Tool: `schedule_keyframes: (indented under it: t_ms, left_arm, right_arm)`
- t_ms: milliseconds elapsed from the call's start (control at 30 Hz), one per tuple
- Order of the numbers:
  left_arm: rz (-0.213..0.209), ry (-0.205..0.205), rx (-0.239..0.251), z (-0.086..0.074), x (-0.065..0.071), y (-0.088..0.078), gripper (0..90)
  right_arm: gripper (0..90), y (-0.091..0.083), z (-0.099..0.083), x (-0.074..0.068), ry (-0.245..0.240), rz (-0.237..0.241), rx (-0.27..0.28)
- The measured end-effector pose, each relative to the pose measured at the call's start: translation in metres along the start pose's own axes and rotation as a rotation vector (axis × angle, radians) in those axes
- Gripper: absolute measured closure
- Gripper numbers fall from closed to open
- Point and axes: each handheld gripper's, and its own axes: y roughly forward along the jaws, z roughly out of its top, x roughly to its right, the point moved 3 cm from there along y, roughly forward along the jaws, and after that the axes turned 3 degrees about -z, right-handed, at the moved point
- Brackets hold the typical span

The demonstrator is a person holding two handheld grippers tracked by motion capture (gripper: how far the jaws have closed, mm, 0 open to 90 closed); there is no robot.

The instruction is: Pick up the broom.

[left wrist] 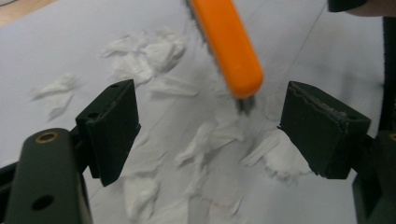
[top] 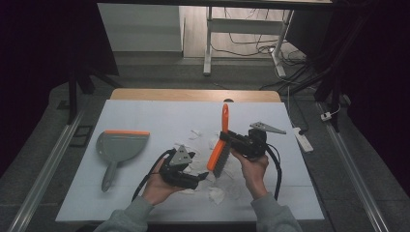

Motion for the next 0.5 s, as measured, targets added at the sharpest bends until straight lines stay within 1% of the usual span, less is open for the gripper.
schedule_keyframes:
  t_ms: [67, 133, 167, 233, 367, 433, 500]
  left_arm:
    - [-0.012, 0.006, -0.003, 0.002, 0.003, 0.005, 20.5]
    - [-0.011, 0.005, -0.004, 0.003, 0.005, 0.009, 20.5]
    - [-0.008, 0.001, -0.003, 0.004, 0.005, 0.011, 20.4]
    - [-0.001, -0.009, 0.001, 0.004, 0.004, 0.015, 20.5]
    - [0.017, -0.024, 0.014, 0.004, 0.002, 0.024, 21.3]
    - [0.034, -0.037, 0.02, 0.003, 0.001, 0.031, 23.1]
    - [0.039, -0.043, 0.024, 0.002, 0.0, 0.033, 25.8]
  right_arm:
    - [70.4, 0.0, 0.0, 0.0, 0.0, -0.003, 0.005]
    - [70.4, 0.002, -0.001, -0.001, 0.002, -0.006, 0.01]
    - [70.4, 0.002, -0.002, -0.003, 0.009, -0.006, 0.021]
    - [70.3, 0.003, -0.003, -0.004, 0.014, -0.004, 0.028]
    - [70.3, 0.006, -0.007, -0.01, 0.039, 0.015, 0.047]
    - [70.3, 0.007, -0.008, -0.012, 0.049, 0.023, 0.052]
    - [70.3, 0.007, -0.009, -0.014, 0.053, 0.028, 0.056]
